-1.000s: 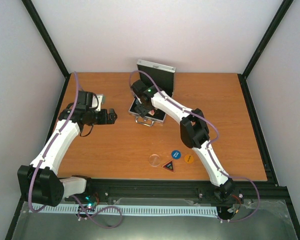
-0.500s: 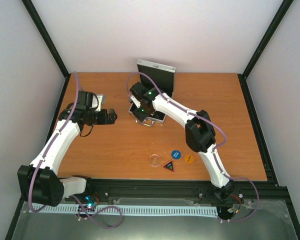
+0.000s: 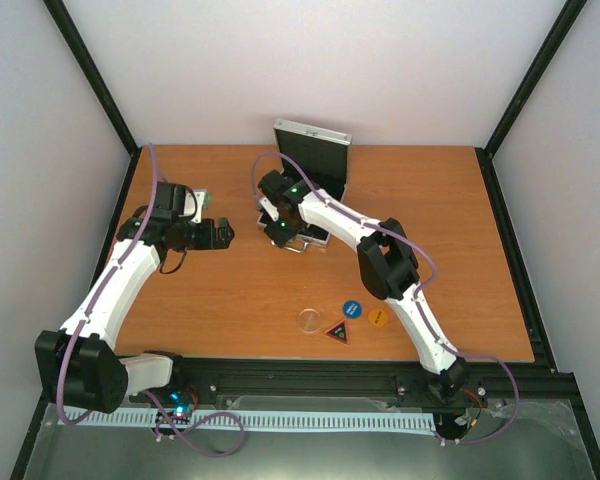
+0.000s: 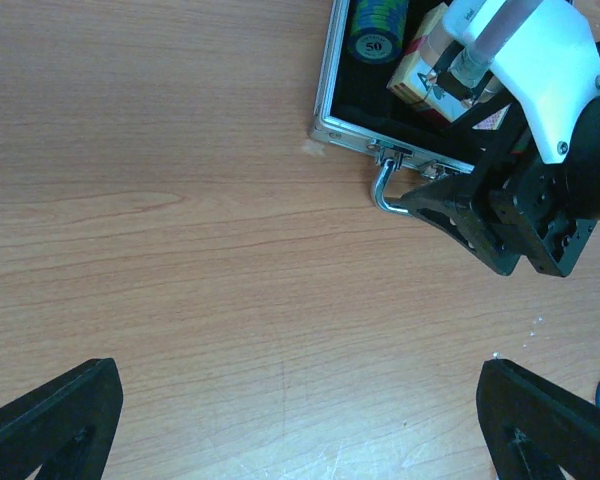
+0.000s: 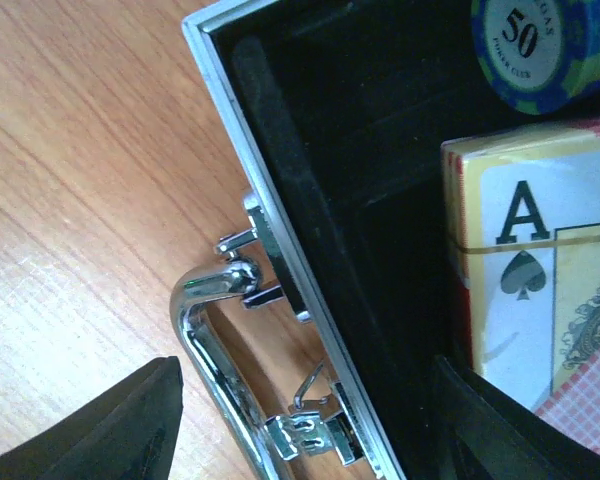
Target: Pack up texas hold em set
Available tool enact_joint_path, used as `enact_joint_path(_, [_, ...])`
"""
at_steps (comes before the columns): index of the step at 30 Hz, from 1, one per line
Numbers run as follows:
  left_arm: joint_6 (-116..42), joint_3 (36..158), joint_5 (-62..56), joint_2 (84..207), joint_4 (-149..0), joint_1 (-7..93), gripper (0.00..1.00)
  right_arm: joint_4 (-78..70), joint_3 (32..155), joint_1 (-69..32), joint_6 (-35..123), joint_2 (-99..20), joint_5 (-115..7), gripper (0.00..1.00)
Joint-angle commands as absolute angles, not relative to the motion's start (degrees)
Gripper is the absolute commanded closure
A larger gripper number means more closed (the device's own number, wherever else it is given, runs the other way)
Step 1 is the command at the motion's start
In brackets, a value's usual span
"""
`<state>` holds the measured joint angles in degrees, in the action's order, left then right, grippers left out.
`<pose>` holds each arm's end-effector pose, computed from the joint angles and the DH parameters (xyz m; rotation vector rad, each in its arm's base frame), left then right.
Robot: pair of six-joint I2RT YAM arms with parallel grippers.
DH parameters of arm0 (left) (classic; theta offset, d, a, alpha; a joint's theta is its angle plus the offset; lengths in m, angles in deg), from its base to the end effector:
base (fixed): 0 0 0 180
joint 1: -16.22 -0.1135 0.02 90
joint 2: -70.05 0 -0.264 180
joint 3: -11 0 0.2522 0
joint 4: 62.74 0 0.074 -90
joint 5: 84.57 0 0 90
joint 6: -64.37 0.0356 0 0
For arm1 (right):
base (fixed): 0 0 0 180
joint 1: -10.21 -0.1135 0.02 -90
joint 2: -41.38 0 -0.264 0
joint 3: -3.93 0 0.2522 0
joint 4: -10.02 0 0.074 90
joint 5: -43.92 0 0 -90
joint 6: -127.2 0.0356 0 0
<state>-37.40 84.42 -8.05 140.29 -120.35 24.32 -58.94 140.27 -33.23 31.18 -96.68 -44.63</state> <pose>0.2421 -0.0428 0.2876 0.0149 2.5379 -0.4356 0.3671 0.3464 0.1790 -1.1708 2.5564 0.1198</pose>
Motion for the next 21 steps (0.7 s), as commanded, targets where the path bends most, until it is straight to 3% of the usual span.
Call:
enact_joint_path(1, [-36.97, 85.7, -8.16, 139.95, -121.5, 24.02, 0.0, -58.43, 142.4, -32.86, 30.77, -98.24, -44.57, 0.32])
enact_joint_path(21, [-37.15, 85.65, -8.62, 138.24, -121.83, 24.04, 0.0, -57.8, 132.07, -37.91, 29.83, -94.44, -48.19, 0.32])
